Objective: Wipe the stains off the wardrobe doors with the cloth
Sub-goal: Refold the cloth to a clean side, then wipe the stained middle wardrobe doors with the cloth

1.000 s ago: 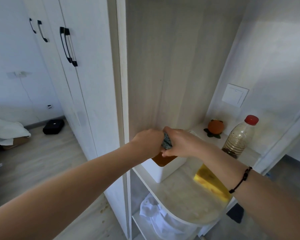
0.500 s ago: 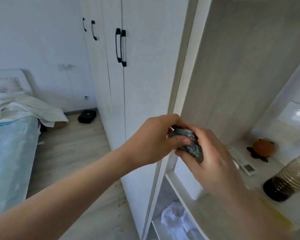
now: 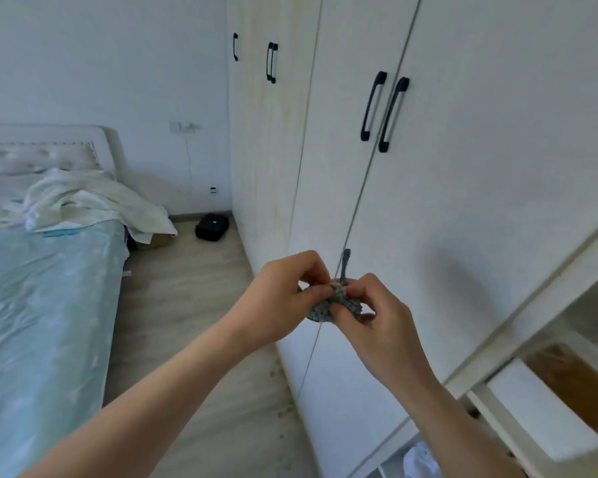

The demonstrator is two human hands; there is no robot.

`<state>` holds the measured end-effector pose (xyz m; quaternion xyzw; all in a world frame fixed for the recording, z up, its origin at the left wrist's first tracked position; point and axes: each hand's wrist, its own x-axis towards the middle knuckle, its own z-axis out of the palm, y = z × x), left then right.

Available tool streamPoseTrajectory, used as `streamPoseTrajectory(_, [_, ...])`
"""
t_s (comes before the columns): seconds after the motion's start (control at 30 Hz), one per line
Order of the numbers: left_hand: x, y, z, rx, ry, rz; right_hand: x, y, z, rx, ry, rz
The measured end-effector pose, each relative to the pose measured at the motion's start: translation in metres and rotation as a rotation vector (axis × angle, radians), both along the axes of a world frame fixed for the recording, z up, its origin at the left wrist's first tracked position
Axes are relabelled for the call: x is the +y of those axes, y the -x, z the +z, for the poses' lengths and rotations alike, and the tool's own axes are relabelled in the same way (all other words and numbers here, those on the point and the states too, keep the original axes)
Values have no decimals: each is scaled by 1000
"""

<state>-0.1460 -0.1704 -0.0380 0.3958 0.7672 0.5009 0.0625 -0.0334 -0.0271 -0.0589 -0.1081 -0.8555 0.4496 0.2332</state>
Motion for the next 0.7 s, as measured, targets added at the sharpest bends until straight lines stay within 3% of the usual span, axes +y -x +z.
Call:
streamPoseTrajectory(0.13, [-43, 42, -23, -25, 102, 63, -46, 50, -19, -62, 113, -23])
streamPoseTrajectory(0.33, [-85, 102, -47, -141, 337, -54, -97, 96, -52, -118, 212, -41])
streamPoseTrajectory(0.5, [-99, 139, -56, -179, 251, -2, -117, 129, -58, -85, 251, -93])
streamPoseTrajectory(0.63, [-95, 171, -58, -284, 40, 90, -105, 164, -58, -127, 339, -3])
streamPoseTrajectory(0.7, [-93, 194, -56, -319, -31, 139, -98, 185, -64, -162, 278, 8])
